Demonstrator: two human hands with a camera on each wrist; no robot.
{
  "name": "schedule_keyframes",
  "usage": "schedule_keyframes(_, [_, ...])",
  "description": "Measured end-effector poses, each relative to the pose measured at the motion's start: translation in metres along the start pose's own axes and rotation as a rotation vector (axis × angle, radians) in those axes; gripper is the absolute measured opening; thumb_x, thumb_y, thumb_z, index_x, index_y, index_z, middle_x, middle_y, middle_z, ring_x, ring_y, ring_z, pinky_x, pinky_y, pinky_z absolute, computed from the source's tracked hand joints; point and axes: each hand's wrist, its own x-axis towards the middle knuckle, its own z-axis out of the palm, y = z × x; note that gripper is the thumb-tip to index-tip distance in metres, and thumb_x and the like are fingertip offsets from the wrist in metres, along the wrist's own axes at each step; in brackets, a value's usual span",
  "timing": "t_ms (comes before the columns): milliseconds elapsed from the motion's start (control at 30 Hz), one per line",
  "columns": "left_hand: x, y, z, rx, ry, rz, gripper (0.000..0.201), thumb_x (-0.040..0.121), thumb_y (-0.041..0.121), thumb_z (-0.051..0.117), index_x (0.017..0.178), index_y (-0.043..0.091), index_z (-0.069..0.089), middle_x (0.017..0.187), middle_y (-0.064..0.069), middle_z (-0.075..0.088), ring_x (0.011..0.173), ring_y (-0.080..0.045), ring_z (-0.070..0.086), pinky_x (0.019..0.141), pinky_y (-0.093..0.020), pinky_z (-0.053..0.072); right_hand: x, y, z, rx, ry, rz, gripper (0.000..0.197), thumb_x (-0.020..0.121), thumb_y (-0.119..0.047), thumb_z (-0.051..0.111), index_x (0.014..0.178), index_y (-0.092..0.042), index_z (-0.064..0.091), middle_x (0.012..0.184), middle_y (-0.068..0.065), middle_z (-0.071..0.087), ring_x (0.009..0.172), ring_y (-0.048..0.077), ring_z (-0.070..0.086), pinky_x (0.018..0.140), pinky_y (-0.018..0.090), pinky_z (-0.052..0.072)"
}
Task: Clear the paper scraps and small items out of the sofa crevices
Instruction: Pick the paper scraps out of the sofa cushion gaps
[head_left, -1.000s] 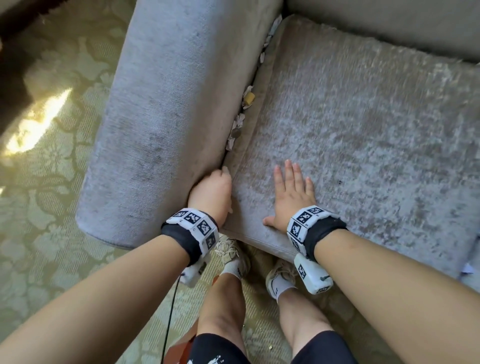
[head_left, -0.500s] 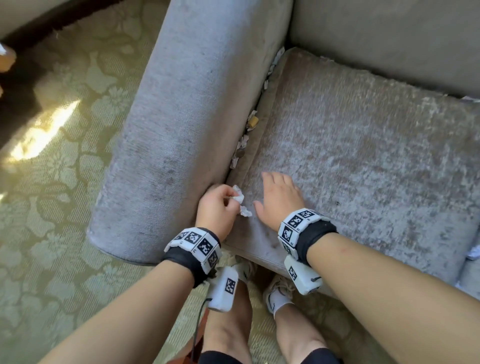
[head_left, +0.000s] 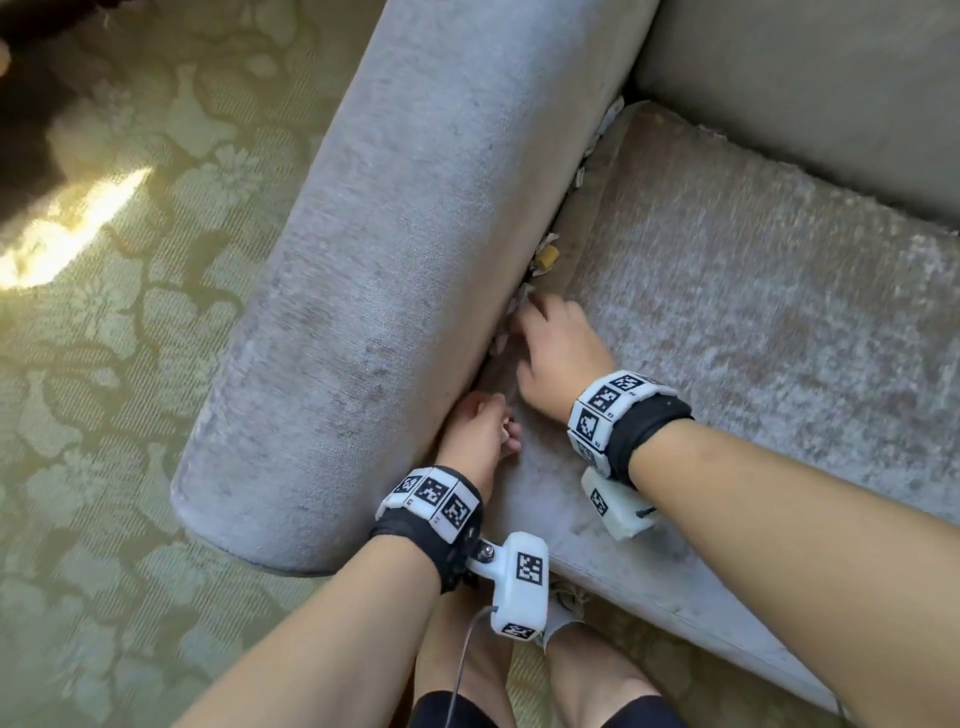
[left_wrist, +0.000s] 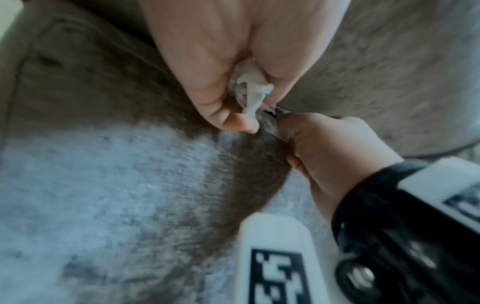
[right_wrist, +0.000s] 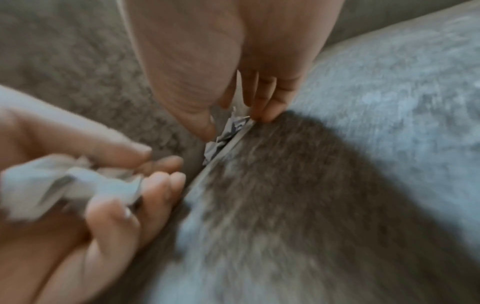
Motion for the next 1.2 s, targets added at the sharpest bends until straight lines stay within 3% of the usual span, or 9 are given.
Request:
schedule_keyframes(133, [-0.003, 0.001, 0.003, -0.209, -0.042, -0.050, 0.017, 0.093, -0.002, 0.052, 0.096, 0.013, 0.059, 0.080, -0.004, 0.060, 0.064, -0.009, 0.059, 0.052, -0.016, 0.044, 0.018, 0.004, -0.003, 0.125, 0.013, 0.099, 0.052, 0.077, -0.022, 0.068, 0.121, -0.005, 0.048, 0.120, 0.017, 0.051, 0.111, 0.037, 0.049, 0.093, 0.041, 0.042])
schedule_keyframes(267, [-0.006, 0.000, -0.001, -0.281, -0.074, -0.091, 0.024, 0.091, -0.009, 0.050, 0.082, 0.012, 0.059, 0.075, -0.001, 0.060, 0.063, -0.007, 0.061, 0.055, -0.017, 0.043, 0.040, 0.006, 0.000, 0.161, -0.020, 0.094, 0.051, 0.073, -0.035, 0.072, 0.114, -0.010, 0.054, 0.114, 0.016, 0.059, 0.106, 0.036, 0.059, 0.085, 0.036, 0.047])
schedule_keyframes(467, [-0.004, 0.001, 0.000, -0.286, -0.088, -0.097, 0.022, 0.092, 0.001, 0.057, 0.075, 0.015, 0.056, 0.072, 0.000, 0.060, 0.059, -0.005, 0.060, 0.056, -0.019, 0.040, 0.047, -0.004, 0.017, 0.009, 0.033, 0.155, 0.073, 0.065, -0.045, 0.078, 0.122, -0.010, 0.050, 0.127, 0.011, 0.045, 0.106, 0.033, 0.056, 0.077, 0.039, 0.050])
schedule_keyframes(633, [-0.003, 0.000, -0.001, -0.278, -0.103, -0.100, 0.019, 0.093, 0.005, 0.057, 0.077, 0.015, 0.054, 0.069, -0.003, 0.059, 0.064, -0.010, 0.056, 0.058, -0.020, 0.040, 0.056, -0.008, 0.029, -0.066, 0.091, 0.192, 0.049, 0.079, -0.032, 0.066, 0.123, -0.015, 0.052, 0.129, 0.007, 0.045, 0.101, 0.031, 0.057, 0.070, 0.036, 0.046])
schedule_keyframes(767, [-0.002, 0.002, 0.000, -0.330, -0.078, -0.125, 0.020, 0.093, 0.006, 0.058, 0.076, 0.016, 0.054, 0.076, 0.000, 0.060, 0.064, -0.009, 0.060, 0.059, -0.020, 0.042, 0.061, 0.001, 0.025, 0.020, 0.057, 0.151, 0.041, 0.077, -0.034, 0.067, 0.114, -0.018, 0.060, 0.128, 0.008, 0.049, 0.091, 0.036, 0.062, 0.069, 0.038, 0.052])
schedule_keyframes(933, [-0.001, 0.002, 0.003, -0.347, -0.048, -0.139, 0.015, 0.094, 0.008, 0.056, 0.081, 0.014, 0.056, 0.075, -0.002, 0.059, 0.065, -0.010, 0.062, 0.057, -0.019, 0.045, 0.052, 0.011, 0.009, 0.076, -0.025, 0.007, 0.038, 0.082, -0.029, 0.064, 0.116, -0.014, 0.062, 0.114, 0.012, 0.063, 0.100, 0.036, 0.063, 0.078, 0.036, 0.049])
schedule_keyframes(1033, [0.001, 0.003, 0.005, -0.364, -0.044, -0.144, 0.011, 0.098, 0.011, 0.051, 0.089, 0.013, 0.057, 0.076, -0.002, 0.058, 0.066, -0.010, 0.061, 0.054, -0.016, 0.047, 0.034, 0.018, 0.002, 0.223, -0.015, -0.043, 0.027, 0.078, -0.026, 0.069, 0.100, -0.010, 0.065, 0.098, 0.014, 0.068, 0.094, 0.034, 0.063, 0.070, 0.031, 0.043])
schedule_keyframes(1100, [0.001, 0.004, 0.007, -0.381, -0.036, -0.148, 0.013, 0.101, 0.015, 0.046, 0.095, 0.013, 0.058, 0.077, -0.003, 0.057, 0.067, -0.011, 0.059, 0.051, -0.016, 0.048, 0.018, 0.022, 0.001, 0.312, -0.009, -0.042, 0.020, 0.076, -0.025, 0.072, 0.087, -0.010, 0.065, 0.089, 0.010, 0.068, 0.087, 0.030, 0.063, 0.066, 0.028, 0.040])
schedule_keyframes(1200, [-0.001, 0.009, 0.011, -0.404, -0.054, -0.156, 0.023, 0.102, 0.029, 0.044, 0.109, 0.013, 0.059, 0.088, -0.005, 0.062, 0.072, -0.011, 0.059, 0.053, -0.018, 0.050, -0.008, 0.024, -0.006, 0.439, -0.021, -0.034, 0.021, 0.074, -0.026, 0.076, 0.090, -0.015, 0.069, 0.084, -0.003, 0.064, 0.076, 0.013, 0.059, 0.071, 0.026, 0.047])
